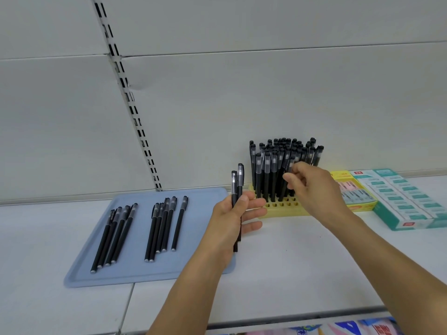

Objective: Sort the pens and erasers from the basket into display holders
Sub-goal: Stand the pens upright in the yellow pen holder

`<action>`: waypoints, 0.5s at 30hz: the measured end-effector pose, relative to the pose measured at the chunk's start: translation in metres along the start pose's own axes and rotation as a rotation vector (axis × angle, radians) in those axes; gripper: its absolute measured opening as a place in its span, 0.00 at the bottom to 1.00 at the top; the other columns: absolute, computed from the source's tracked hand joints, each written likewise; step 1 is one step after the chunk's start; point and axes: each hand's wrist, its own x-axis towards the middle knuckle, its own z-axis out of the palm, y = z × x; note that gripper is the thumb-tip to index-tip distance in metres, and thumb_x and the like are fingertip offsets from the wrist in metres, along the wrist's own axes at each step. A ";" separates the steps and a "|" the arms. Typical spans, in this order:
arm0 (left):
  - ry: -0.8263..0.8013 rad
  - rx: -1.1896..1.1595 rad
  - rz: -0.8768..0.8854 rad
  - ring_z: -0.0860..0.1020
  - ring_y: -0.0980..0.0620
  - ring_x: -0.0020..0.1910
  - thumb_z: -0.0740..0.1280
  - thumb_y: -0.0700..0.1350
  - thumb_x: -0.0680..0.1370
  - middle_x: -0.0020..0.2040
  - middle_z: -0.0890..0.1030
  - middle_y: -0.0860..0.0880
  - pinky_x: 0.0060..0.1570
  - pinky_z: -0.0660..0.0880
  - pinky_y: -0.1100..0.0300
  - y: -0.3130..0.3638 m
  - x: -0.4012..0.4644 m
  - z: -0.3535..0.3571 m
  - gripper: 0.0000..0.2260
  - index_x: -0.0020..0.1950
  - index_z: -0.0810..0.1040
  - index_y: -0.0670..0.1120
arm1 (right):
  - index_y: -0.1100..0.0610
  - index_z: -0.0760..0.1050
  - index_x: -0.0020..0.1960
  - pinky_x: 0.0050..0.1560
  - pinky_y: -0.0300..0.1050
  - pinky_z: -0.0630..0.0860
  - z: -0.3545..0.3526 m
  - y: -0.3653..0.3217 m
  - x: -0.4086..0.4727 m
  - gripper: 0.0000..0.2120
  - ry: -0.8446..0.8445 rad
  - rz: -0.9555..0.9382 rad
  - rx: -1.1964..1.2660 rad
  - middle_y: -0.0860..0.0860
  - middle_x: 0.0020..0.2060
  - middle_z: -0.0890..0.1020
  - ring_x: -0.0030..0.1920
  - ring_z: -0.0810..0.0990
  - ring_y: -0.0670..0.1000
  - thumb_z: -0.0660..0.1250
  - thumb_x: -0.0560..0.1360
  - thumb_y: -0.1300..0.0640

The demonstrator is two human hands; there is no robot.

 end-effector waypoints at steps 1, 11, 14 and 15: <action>-0.006 -0.003 -0.005 0.84 0.49 0.52 0.57 0.45 0.84 0.51 0.85 0.47 0.51 0.81 0.53 0.000 -0.001 0.000 0.12 0.60 0.76 0.43 | 0.51 0.74 0.46 0.41 0.50 0.78 0.001 0.001 0.000 0.07 -0.005 0.007 -0.009 0.47 0.37 0.83 0.41 0.81 0.52 0.63 0.79 0.49; -0.238 0.027 -0.019 0.83 0.44 0.53 0.57 0.46 0.84 0.54 0.84 0.42 0.55 0.79 0.50 0.006 -0.007 0.014 0.13 0.62 0.76 0.41 | 0.51 0.80 0.43 0.41 0.49 0.76 -0.014 -0.036 -0.025 0.08 -0.119 0.013 0.483 0.49 0.34 0.81 0.37 0.79 0.50 0.68 0.76 0.47; -0.294 0.123 -0.013 0.83 0.46 0.54 0.57 0.46 0.84 0.55 0.84 0.43 0.57 0.78 0.48 0.005 -0.007 0.021 0.13 0.62 0.77 0.42 | 0.56 0.76 0.34 0.33 0.37 0.69 -0.021 -0.039 -0.023 0.13 -0.226 0.027 0.603 0.48 0.27 0.75 0.29 0.71 0.45 0.69 0.76 0.53; -0.268 0.139 -0.012 0.83 0.47 0.54 0.57 0.46 0.84 0.55 0.84 0.44 0.58 0.78 0.49 0.004 -0.007 0.022 0.13 0.61 0.77 0.43 | 0.57 0.75 0.34 0.30 0.35 0.67 -0.025 -0.038 -0.021 0.14 -0.188 0.054 0.634 0.47 0.26 0.73 0.27 0.69 0.44 0.69 0.76 0.55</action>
